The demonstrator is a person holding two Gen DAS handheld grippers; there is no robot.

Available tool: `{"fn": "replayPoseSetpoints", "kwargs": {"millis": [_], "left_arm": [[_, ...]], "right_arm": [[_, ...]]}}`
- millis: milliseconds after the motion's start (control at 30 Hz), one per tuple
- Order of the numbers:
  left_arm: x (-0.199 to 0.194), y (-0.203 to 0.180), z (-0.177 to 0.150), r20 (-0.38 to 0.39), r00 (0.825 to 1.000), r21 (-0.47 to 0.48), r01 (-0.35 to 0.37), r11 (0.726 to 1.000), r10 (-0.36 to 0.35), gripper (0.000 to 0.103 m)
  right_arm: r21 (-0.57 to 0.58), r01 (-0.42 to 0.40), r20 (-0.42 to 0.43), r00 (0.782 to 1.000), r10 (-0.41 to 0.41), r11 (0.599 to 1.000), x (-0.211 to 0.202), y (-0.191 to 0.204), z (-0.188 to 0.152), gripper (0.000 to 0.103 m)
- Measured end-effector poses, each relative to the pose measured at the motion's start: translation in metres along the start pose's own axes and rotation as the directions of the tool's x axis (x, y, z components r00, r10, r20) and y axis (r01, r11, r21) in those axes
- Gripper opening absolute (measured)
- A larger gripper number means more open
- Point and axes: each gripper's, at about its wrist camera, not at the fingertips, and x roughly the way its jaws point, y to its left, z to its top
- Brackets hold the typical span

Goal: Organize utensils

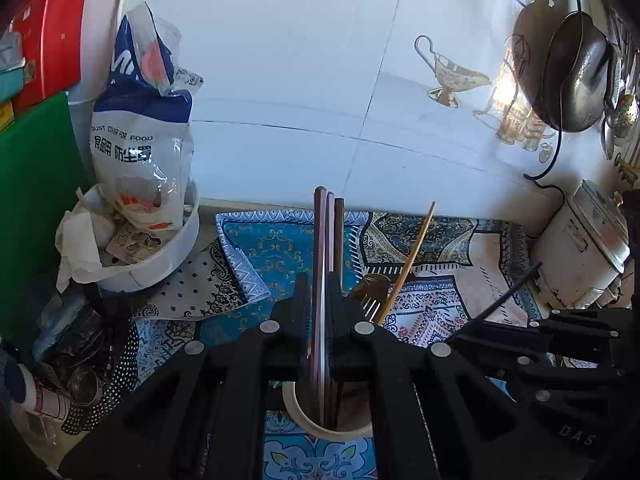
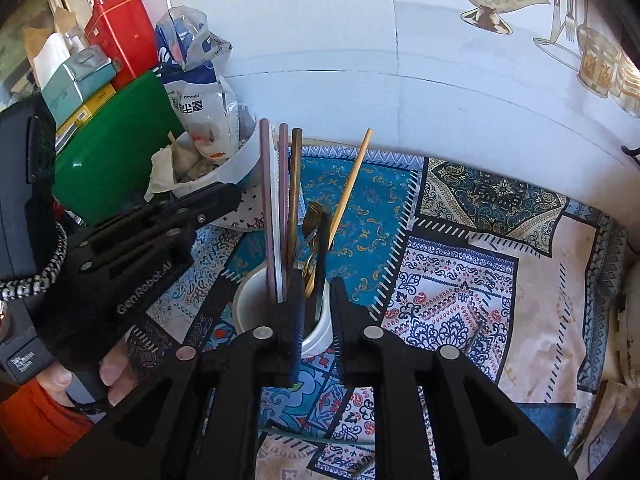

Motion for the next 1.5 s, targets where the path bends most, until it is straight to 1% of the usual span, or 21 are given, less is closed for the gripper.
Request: {"fn": "replayPoseSetpoints", "kwargs": {"millis": [33, 100, 167, 200, 233, 333, 433, 467, 533, 633, 700, 833, 933, 1000, 1100, 1167, 1200, 1333, 1400, 1433, 1500], "left_arm": [[-0.005, -0.001, 0.002, 0.000, 1.000, 0.004, -0.001, 1.000, 0.001, 0.007], [-0.017, -0.005, 0.004, -0.002, 1.000, 0.015, -0.006, 1.000, 0.006, 0.010], [-0.027, -0.009, 0.005, -0.002, 1.000, 0.031, -0.018, 0.999, 0.018, 0.017], [-0.033, -0.011, 0.004, -0.003, 1.000, 0.043, -0.025, 0.999, 0.025, 0.023], [-0.037, -0.013, 0.002, -0.003, 1.000, 0.055, -0.031, 0.998, 0.031, 0.032], [-0.049, -0.018, -0.006, 0.000, 0.998, 0.088, -0.058, 0.994, 0.059, 0.050], [-0.051, -0.020, -0.019, -0.037, 0.997, 0.110, -0.067, 0.992, 0.071, 0.059], [-0.049, -0.020, -0.024, -0.058, 0.996, 0.120, -0.065, 0.991, 0.073, 0.060], [-0.043, -0.021, -0.038, -0.102, 0.991, 0.142, -0.070, 0.987, 0.085, 0.061], [-0.030, -0.021, -0.063, -0.176, 0.978, 0.163, -0.084, 0.983, 0.112, 0.062], [-0.021, -0.019, -0.080, -0.225, 0.967, 0.164, -0.083, 0.983, 0.119, 0.062], [-0.002, -0.017, -0.116, -0.331, 0.936, 0.161, -0.065, 0.985, 0.116, 0.062], [0.008, -0.019, -0.140, -0.394, 0.912, 0.175, -0.050, 0.983, 0.116, 0.062], [0.013, -0.020, -0.154, -0.423, 0.899, 0.187, -0.040, 0.982, 0.117, 0.062], [0.018, -0.020, -0.171, -0.457, 0.883, 0.202, -0.017, 0.979, 0.110, 0.062], [0.022, -0.020, -0.179, -0.472, 0.874, 0.212, -0.017, 0.977, 0.118, 0.062], [0.023, -0.020, -0.182, -0.480, 0.869, 0.215, -0.017, 0.976, 0.121, 0.062], [0.026, -0.020, -0.191, -0.505, 0.856, 0.211, -0.005, 0.977, 0.113, 0.062], [0.027, -0.021, -0.196, -0.525, 0.845, 0.204, 0.010, 0.979, 0.101, 0.062], [0.028, -0.021, -0.198, -0.541, 0.836, 0.198, 0.016, 0.980, 0.096, 0.062], [0.028, -0.024, -0.201, -0.539, 0.836, 0.205, 0.011, 0.979, 0.104, 0.062]], "right_arm": [[-0.003, 0.002, 0.005, 1.000, -0.002, 1.000, -0.004, -0.001, -0.001, 0.022], [-0.010, 0.012, 0.019, 1.000, -0.012, 1.000, -0.012, -0.002, -0.003, 0.025], [-0.021, 0.035, 0.031, 0.999, -0.034, 0.999, -0.021, -0.004, -0.005, 0.028], [-0.026, 0.047, 0.039, 0.998, -0.046, 0.999, -0.026, -0.005, -0.006, 0.030], [-0.030, 0.056, 0.047, 0.997, -0.055, 0.998, -0.031, -0.007, -0.008, 0.034], [-0.026, 0.075, 0.064, 0.995, -0.073, 0.997, -0.042, -0.015, -0.014, 0.040], [-0.024, 0.123, 0.067, 0.990, -0.121, 0.992, -0.046, -0.026, -0.022, 0.049], [-0.020, 0.137, 0.062, 0.989, -0.136, 0.990, -0.045, -0.031, -0.025, 0.052], [0.000, 0.163, 0.040, 0.986, -0.163, 0.987, -0.040, -0.045, -0.034, 0.053], [0.043, 0.218, -0.034, 0.976, -0.216, 0.975, -0.022, -0.071, -0.051, 0.053], [0.084, 0.237, -0.099, 0.969, -0.228, 0.968, -0.004, -0.091, -0.064, 0.053], [0.160, 0.236, -0.217, 0.956, -0.199, 0.958, 0.030, -0.116, -0.087, 0.053], [0.191, 0.220, -0.249, 0.954, -0.169, 0.957, 0.047, -0.116, -0.102, 0.053], [0.185, 0.211, -0.260, 0.953, -0.159, 0.960, 0.058, -0.108, -0.107, 0.053], [0.153, 0.209, -0.281, 0.946, -0.160, 0.966, 0.072, -0.095, -0.117, 0.046], [0.113, 0.218, -0.293, 0.940, -0.177, 0.969, 0.079, -0.085, -0.121, 0.036], [0.101, 0.221, -0.296, 0.938, -0.182, 0.970, 0.082, -0.083, -0.123, 0.033], [0.101, 0.227, -0.311, 0.932, -0.186, 0.969, 0.087, -0.086, -0.133, 0.018], [0.096, 0.237, -0.304, 0.932, -0.198, 0.967, 0.083, -0.090, -0.138, 0.014], [0.094, 0.239, -0.301, 0.932, -0.201, 0.966, 0.080, -0.094, -0.140, 0.011], [0.090, 0.248, -0.305, 0.929, -0.210, 0.965, 0.075, -0.103, -0.146, 0.009]]}}
